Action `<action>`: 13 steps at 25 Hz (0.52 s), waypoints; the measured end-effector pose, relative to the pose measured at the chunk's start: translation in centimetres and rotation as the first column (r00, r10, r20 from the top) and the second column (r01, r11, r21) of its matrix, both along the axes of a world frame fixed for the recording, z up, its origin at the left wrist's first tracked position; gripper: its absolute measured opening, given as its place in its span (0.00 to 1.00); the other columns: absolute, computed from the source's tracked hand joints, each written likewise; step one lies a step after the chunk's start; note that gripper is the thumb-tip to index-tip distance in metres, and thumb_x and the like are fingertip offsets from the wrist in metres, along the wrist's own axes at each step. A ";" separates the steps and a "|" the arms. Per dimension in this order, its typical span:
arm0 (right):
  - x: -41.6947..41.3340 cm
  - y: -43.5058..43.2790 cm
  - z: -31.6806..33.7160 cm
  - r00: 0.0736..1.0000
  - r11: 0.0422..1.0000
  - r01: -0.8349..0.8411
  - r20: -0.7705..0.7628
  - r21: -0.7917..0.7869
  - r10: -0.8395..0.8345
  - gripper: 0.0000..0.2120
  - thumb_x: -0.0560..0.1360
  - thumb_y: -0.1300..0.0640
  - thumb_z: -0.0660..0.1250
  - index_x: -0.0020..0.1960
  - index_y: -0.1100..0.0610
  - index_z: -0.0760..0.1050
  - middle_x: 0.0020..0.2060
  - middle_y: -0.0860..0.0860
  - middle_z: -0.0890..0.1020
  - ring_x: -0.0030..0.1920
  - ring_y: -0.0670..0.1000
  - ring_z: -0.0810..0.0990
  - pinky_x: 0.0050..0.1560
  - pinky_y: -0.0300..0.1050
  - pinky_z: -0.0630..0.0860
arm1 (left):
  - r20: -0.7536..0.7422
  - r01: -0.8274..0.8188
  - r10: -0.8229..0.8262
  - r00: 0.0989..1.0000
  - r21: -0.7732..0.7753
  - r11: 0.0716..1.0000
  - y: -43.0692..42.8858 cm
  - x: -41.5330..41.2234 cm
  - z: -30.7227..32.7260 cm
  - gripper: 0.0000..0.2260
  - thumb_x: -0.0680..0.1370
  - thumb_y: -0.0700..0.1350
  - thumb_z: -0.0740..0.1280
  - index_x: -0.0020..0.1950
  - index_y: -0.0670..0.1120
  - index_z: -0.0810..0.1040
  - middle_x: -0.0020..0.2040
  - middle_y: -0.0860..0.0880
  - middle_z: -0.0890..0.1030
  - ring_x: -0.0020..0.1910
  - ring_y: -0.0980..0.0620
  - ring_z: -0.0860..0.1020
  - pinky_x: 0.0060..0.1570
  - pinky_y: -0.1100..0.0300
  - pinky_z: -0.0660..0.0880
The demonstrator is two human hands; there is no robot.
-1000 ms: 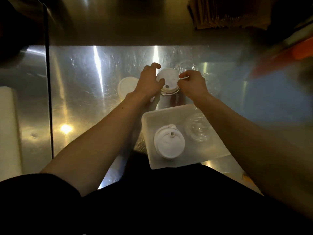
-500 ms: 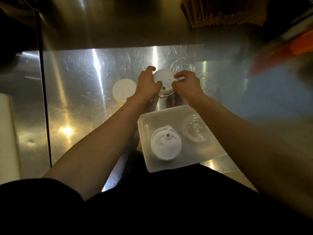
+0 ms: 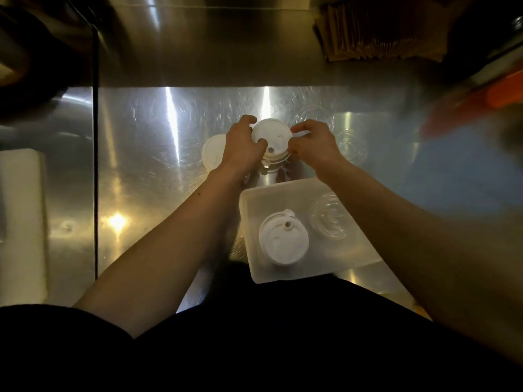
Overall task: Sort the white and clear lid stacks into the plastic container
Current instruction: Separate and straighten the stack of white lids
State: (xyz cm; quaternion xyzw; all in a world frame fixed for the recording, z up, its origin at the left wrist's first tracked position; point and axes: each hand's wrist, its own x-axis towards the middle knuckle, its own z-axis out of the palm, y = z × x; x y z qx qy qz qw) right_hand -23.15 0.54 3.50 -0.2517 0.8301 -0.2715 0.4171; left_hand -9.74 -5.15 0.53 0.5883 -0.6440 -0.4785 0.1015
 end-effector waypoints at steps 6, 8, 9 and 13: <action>2.5 -1.1 0.9 0.999 0.997 -0.032 -0.039 -0.068 0.030 0.23 0.74 0.62 0.68 0.68 0.57 0.70 0.62 0.56 0.78 0.51 0.51 0.79 0.40 0.36 0.75 | -0.062 -0.147 0.143 0.988 -0.067 0.987 -0.2 2.7 2.0 0.18 0.79 0.42 0.66 0.69 0.46 0.70 0.68 0.45 0.75 0.63 0.47 0.77 0.59 0.61 0.72; 3.5 -1.4 0.9 0.997 0.995 -0.055 -0.059 -0.084 0.050 0.24 0.74 0.61 0.67 0.69 0.58 0.69 0.63 0.57 0.78 0.53 0.52 0.79 0.46 0.39 0.77 | -0.082 -0.206 0.200 0.976 -0.084 0.975 -0.2 3.8 2.2 0.17 0.79 0.43 0.66 0.68 0.45 0.72 0.67 0.45 0.76 0.62 0.47 0.78 0.60 0.61 0.73; 4.1 -1.5 0.9 0.996 0.994 -0.067 -0.062 -0.086 0.062 0.24 0.74 0.61 0.67 0.69 0.59 0.69 0.63 0.57 0.78 0.57 0.54 0.79 0.53 0.44 0.78 | -0.092 -0.234 0.227 0.970 -0.085 0.968 -0.1 4.3 2.1 0.16 0.79 0.43 0.66 0.67 0.45 0.73 0.67 0.45 0.76 0.62 0.48 0.78 0.60 0.60 0.75; 6.2 -2.1 0.4 0.991 0.989 -0.124 -0.053 -0.076 0.120 0.23 0.74 0.61 0.68 0.68 0.60 0.71 0.61 0.58 0.80 0.61 0.56 0.79 0.64 0.49 0.75 | -0.100 -0.300 0.292 0.951 -0.080 0.950 0.0 6.6 1.6 0.17 0.78 0.43 0.68 0.67 0.44 0.75 0.65 0.45 0.77 0.59 0.48 0.79 0.46 0.69 0.76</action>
